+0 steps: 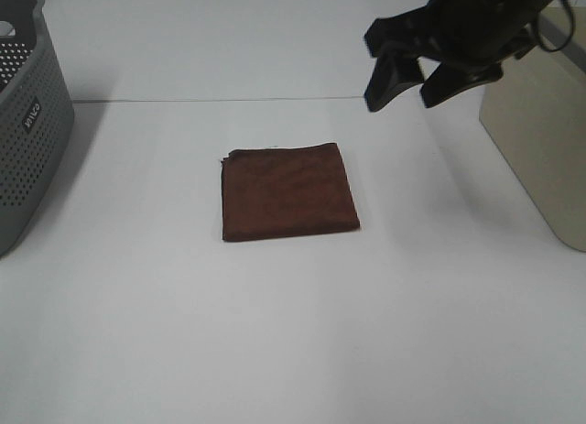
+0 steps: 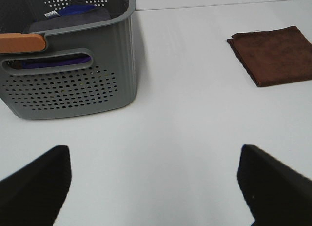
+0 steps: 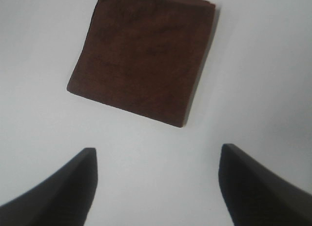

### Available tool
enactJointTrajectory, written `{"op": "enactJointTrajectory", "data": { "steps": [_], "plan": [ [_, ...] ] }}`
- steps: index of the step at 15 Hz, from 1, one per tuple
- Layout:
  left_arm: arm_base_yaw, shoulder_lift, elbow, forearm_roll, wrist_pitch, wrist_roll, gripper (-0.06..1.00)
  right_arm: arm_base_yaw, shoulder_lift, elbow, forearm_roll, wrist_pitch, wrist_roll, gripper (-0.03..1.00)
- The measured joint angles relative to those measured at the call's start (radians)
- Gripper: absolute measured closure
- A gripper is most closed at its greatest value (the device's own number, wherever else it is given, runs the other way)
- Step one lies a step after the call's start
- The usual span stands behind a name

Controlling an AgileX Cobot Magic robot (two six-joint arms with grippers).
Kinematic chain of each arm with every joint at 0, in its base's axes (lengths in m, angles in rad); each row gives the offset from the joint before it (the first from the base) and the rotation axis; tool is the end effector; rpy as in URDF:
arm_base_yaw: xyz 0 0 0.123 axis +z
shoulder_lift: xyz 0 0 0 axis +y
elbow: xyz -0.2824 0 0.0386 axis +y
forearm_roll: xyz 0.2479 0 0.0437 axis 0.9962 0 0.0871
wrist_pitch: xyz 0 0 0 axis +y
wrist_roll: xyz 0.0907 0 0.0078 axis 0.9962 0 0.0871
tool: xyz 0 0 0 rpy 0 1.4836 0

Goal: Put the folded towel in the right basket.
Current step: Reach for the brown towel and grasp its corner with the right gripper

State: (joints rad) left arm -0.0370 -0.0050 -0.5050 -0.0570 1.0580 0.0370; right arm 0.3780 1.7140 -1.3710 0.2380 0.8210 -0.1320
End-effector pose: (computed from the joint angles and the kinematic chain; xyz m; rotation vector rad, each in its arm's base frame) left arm -0.0063 -0.0043 0.2789 0.0780 2.0295 -0.0681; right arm 0.3383 0.1512 0.2764 -0.5164 2.6054 0.3663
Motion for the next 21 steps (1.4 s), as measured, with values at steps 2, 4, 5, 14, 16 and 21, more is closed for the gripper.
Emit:
{"op": "enactJointTrajectory", "data": {
  "steps": [2, 4, 5, 14, 16, 21],
  "plan": [
    [0.000, 0.000, 0.000, 0.000, 0.000, 0.000, 0.07, 0.022, 0.116, -0.057, 0.036, 0.017, 0.002, 0.25],
    [0.000, 0.000, 0.000, 0.000, 0.000, 0.000, 0.07, 0.022, 0.220, -0.116, 0.076, 0.022, 0.015, 0.21],
    [0.000, 0.000, 0.000, 0.000, 0.000, 0.000, 0.07, 0.022, 0.264, -0.142, 0.078, 0.027, 0.023, 0.20],
    [0.000, 0.000, 0.000, 0.000, 0.000, 0.000, 0.07, -0.039, 0.559, -0.369, 0.188, 0.085, -0.078, 0.20],
    [0.000, 0.000, 0.000, 0.000, 0.000, 0.000, 0.07, -0.039, 0.591, -0.384, 0.190, 0.093, -0.091, 0.20],
    [0.000, 0.000, 0.000, 0.000, 0.000, 0.000, 0.07, -0.082, 0.618, -0.392, 0.237, 0.091, -0.110, 0.20]
  ]
}}
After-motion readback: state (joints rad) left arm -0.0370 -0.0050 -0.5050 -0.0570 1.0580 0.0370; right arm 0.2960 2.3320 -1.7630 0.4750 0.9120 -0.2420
